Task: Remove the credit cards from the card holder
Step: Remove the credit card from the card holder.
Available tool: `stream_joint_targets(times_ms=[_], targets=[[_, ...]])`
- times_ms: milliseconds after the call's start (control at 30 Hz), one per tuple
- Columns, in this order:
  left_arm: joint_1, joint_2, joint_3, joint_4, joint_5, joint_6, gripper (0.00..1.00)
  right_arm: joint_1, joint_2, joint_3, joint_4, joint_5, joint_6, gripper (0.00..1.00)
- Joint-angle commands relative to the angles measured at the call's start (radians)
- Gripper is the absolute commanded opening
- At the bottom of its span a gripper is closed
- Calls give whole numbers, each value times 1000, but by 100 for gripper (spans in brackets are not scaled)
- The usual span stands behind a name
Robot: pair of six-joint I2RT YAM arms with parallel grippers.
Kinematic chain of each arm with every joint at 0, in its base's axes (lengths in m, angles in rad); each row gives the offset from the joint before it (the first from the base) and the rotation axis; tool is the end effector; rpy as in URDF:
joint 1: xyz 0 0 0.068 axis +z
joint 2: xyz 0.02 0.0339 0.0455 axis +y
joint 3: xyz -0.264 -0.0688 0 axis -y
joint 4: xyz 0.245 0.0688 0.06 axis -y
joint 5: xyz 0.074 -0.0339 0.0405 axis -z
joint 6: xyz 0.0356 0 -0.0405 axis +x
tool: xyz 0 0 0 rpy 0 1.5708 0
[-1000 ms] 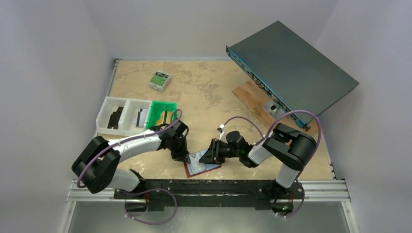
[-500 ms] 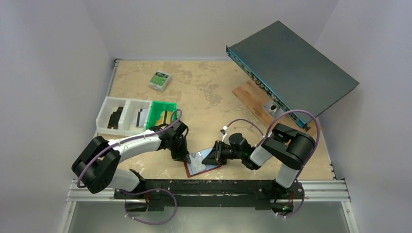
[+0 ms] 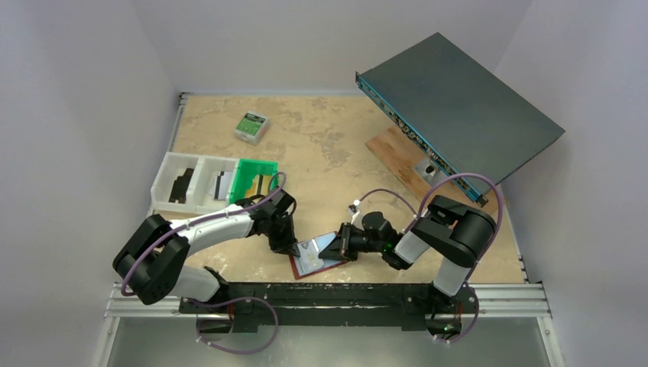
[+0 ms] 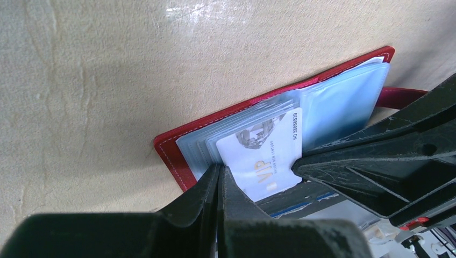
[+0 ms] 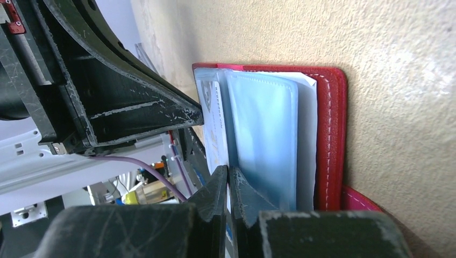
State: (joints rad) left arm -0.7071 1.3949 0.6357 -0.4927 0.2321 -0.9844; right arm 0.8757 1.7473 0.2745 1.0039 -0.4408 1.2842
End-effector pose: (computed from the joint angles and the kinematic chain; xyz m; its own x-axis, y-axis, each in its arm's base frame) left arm 0.1672 -0.1536 0.1451 -0.9717 -0.2359 0.0084 -0.2211 0.8973 -0.3820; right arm 0.1451 0.1977 0.0875 -0.9819 0.1771 -0.0672 0.0124 0.4140 0.9102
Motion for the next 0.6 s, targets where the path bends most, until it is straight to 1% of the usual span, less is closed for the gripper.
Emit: stream_joint_targets(times_ms=[0,167,367,567], targets=[[4,67,-74,-31,-151,33,0,-3,-21,-18,11,29,2,0],[12,68,-79,-32,-151,38,0,-3,-73,-21,-72,71,-30,0],[18,67,-79,-29,-146,42,0,-2,-154,1,-216,124,-95,0],[18,66,-75,-29,-144,45,0,-3,-167,3,-239,132,-108,0]])
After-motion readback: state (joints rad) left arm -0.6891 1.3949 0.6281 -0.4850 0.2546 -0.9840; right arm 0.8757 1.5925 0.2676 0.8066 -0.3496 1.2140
